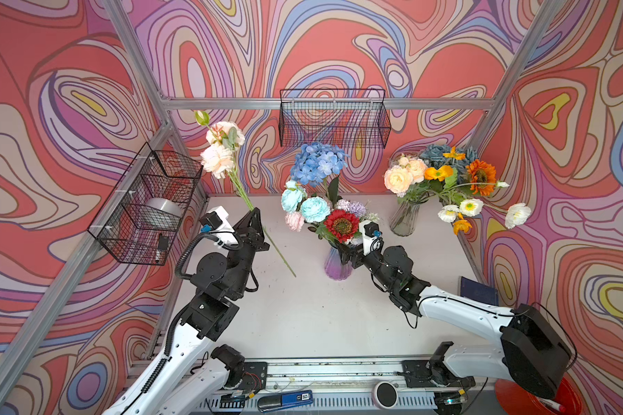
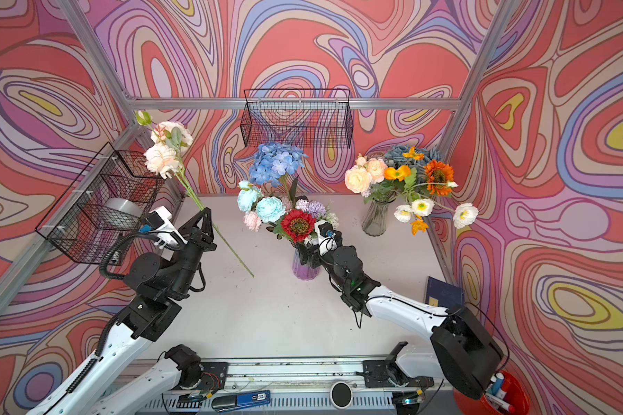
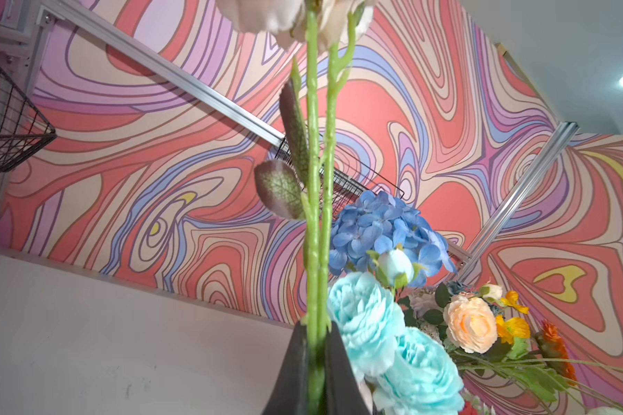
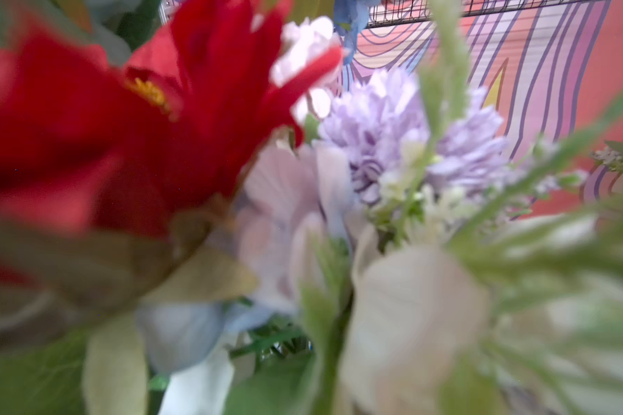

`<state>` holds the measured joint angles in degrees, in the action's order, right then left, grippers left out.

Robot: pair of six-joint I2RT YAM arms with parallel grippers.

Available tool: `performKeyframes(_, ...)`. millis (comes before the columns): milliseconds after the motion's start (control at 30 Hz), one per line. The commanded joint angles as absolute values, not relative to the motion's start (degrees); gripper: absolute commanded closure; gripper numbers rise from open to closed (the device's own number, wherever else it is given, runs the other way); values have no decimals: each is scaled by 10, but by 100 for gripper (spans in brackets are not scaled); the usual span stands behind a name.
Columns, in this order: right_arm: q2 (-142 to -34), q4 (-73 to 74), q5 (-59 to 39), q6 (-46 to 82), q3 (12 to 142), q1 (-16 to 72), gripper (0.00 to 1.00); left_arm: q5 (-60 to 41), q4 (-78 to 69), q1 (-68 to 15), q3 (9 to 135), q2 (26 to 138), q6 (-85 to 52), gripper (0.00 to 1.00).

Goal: Arrange the flowers into the vase
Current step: 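Lift the pale pink rose upright with left toward the vase, then lower the rose stem into the blue-purple vase with left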

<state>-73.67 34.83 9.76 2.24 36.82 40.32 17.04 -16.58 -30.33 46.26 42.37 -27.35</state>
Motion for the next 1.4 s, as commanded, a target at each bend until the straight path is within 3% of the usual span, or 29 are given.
performKeyframes(0, -728, 373, 112, 24, 368, 403, 2, 147, -208, -315, 476, 428, -257, 100)
performKeyframes(233, -741, 372, 117, 13, 380, 403, 2, 144, -297, -402, 477, 447, -170, 100)
performKeyframes(600, -718, 363, 132, 27, 386, 401, 13, 109, -425, -494, 511, 524, -99, 100)
performKeyframes(1367, -691, 361, 101, 76, 361, 363, 14, 108, -700, -515, 549, 722, 32, 100)
